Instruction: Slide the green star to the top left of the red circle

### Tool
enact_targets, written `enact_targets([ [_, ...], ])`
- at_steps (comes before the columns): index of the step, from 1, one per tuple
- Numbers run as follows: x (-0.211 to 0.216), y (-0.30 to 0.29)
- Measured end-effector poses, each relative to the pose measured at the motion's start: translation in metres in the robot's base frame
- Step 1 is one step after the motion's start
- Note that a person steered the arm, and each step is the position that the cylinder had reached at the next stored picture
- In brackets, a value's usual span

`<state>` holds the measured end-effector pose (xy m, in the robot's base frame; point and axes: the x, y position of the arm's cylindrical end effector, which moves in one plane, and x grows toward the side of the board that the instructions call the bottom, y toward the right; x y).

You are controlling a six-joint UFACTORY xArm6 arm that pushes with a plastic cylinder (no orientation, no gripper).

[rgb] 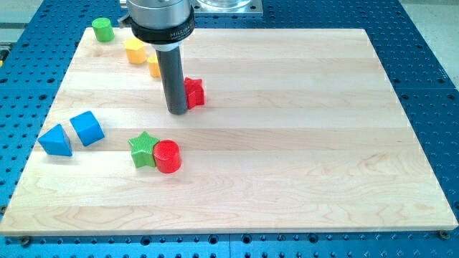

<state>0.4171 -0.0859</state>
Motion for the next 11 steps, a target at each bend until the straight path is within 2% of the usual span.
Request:
enact_targets([
  [2,-0.006,0.002],
  [3,0.007,-0.017],
  [5,0.057,-0.082],
  [6,0.090,-0.084],
  [8,0.121,-0.062],
  [9,0.098,-0.029],
  [10,0.095,-0.033],
  [11,0.088,-0.004],
])
